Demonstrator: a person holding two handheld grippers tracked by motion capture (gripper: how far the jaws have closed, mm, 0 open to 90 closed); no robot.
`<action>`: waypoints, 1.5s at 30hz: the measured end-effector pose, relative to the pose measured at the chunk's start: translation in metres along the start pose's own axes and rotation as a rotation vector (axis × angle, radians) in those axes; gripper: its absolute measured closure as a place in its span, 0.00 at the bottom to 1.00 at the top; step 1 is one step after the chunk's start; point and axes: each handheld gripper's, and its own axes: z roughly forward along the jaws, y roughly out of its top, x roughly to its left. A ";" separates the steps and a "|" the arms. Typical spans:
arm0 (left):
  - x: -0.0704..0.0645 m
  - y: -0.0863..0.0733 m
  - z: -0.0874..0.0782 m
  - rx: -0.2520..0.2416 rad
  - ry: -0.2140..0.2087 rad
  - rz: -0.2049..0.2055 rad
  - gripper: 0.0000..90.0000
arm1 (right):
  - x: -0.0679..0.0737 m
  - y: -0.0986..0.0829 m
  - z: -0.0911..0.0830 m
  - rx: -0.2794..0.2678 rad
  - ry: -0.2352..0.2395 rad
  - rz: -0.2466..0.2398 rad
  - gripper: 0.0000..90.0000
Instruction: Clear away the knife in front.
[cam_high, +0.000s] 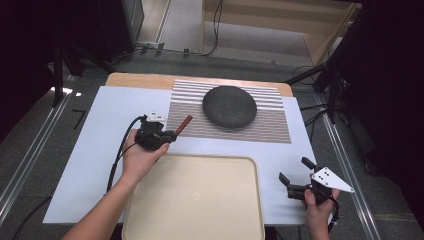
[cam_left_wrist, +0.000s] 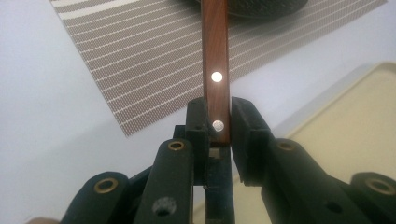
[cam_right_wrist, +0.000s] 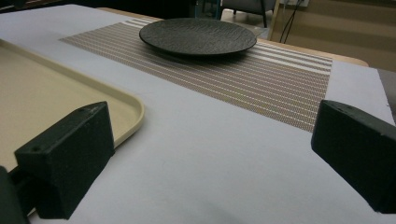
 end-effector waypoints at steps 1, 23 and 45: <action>-0.001 -0.002 -0.001 -0.001 0.002 0.002 0.86 | 0.000 0.000 0.000 0.000 0.000 0.000 0.00; -0.021 -0.038 -0.028 -0.031 -0.019 0.004 0.86 | 0.000 0.000 0.000 0.002 -0.001 -0.001 0.00; -0.035 -0.072 -0.045 -0.045 -0.033 -0.021 0.86 | 0.001 0.000 0.000 0.004 -0.002 -0.002 0.00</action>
